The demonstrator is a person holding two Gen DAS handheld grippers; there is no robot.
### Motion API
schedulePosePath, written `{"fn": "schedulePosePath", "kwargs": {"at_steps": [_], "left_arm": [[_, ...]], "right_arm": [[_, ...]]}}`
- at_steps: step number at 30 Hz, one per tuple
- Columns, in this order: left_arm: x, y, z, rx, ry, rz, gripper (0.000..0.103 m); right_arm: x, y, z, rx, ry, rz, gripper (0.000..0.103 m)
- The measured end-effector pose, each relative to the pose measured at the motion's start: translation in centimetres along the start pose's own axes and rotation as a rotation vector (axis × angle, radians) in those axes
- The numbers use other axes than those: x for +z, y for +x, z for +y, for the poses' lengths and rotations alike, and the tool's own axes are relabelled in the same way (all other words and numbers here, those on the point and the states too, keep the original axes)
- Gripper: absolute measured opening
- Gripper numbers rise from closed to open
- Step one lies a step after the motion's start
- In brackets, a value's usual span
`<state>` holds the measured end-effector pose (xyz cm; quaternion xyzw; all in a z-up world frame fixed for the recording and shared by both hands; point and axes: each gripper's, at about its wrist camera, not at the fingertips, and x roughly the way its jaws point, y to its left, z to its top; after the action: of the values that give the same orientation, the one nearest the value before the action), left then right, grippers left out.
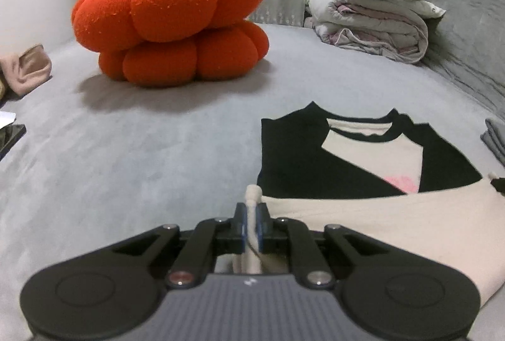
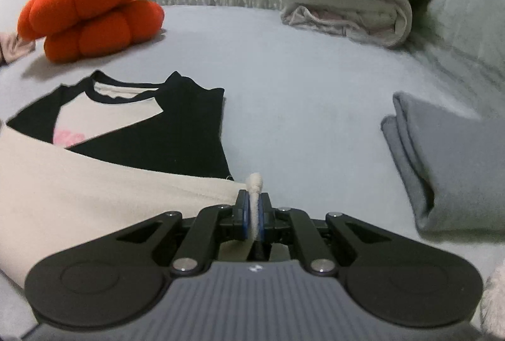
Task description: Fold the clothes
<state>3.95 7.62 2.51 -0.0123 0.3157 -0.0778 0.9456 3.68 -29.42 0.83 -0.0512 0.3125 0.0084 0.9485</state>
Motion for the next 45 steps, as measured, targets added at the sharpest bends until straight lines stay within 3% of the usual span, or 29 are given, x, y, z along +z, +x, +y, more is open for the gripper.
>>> {"fn": "schedulePosePath", "kwargs": {"at_steps": [1, 3, 4, 7, 11, 16, 18, 23, 27, 29, 36, 40, 44, 45], "left_arm": [[0.1, 0.0, 0.3, 0.001, -0.018, -0.001, 0.015], [0.2, -0.1, 0.9, 0.008, -0.051, -0.006, 0.033], [0.4, -0.3, 1.0, 0.013, -0.062, -0.011, 0.035], [0.8, -0.9, 1.2, 0.026, -0.067, -0.034, 0.037], [1.8, -2.1, 2.5, 0.056, -0.129, -0.056, 0.043], [2.0, -2.9, 2.6, 0.049, -0.159, -0.061, 0.043], [2.0, -3.7, 0.8, -0.016, -0.112, -0.066, 0.043], [-0.2, -5.4, -6.8, -0.232, 0.117, -0.061, 0.044], [-2.4, -3.6, -10.3, -0.247, 0.222, 0.009, 0.046], [-2.6, -3.2, -9.9, -0.247, 0.215, 0.009, 0.047], [-2.8, -2.4, -9.1, -0.227, 0.202, -0.002, 0.049], [-1.7, -3.0, -7.1, -0.187, 0.136, -0.028, 0.055], [-0.4, -2.7, -4.1, -0.169, 0.036, -0.029, 0.058], [-0.1, -2.6, -3.3, -0.164, 0.011, -0.029, 0.057]], "right_arm": [[0.2, -0.1, -0.1, 0.003, 0.007, -0.005, 0.006], [0.2, -0.2, -0.3, 0.001, 0.014, -0.003, 0.007], [0.1, -0.2, -0.3, -0.003, 0.017, -0.001, 0.013], [0.6, -0.9, -0.5, -0.02, 0.04, -0.004, 0.023], [1.6, -3.0, -0.8, -0.028, 0.07, -0.061, 0.029], [1.9, -3.9, -0.3, -0.002, 0.039, -0.082, 0.029], [1.9, -3.9, 0.4, 0.053, 0.032, -0.073, 0.029], [1.5, -5.3, 4.3, 0.254, -0.035, -0.08, 0.029], [0.2, -5.4, 8.2, 0.367, -0.081, -0.044, 0.029], [-0.6, -3.6, 9.3, 0.328, -0.123, 0.0, 0.027], [-1.1, -2.6, 9.3, 0.279, -0.14, -0.041, 0.034], [-0.5, -3.2, 8.5, 0.257, -0.111, -0.073, 0.035], [-0.2, -1.7, 6.9, 0.189, -0.084, -0.016, 0.035], [-0.4, -1.1, 6.2, 0.2, -0.063, 0.001, 0.039]]}}
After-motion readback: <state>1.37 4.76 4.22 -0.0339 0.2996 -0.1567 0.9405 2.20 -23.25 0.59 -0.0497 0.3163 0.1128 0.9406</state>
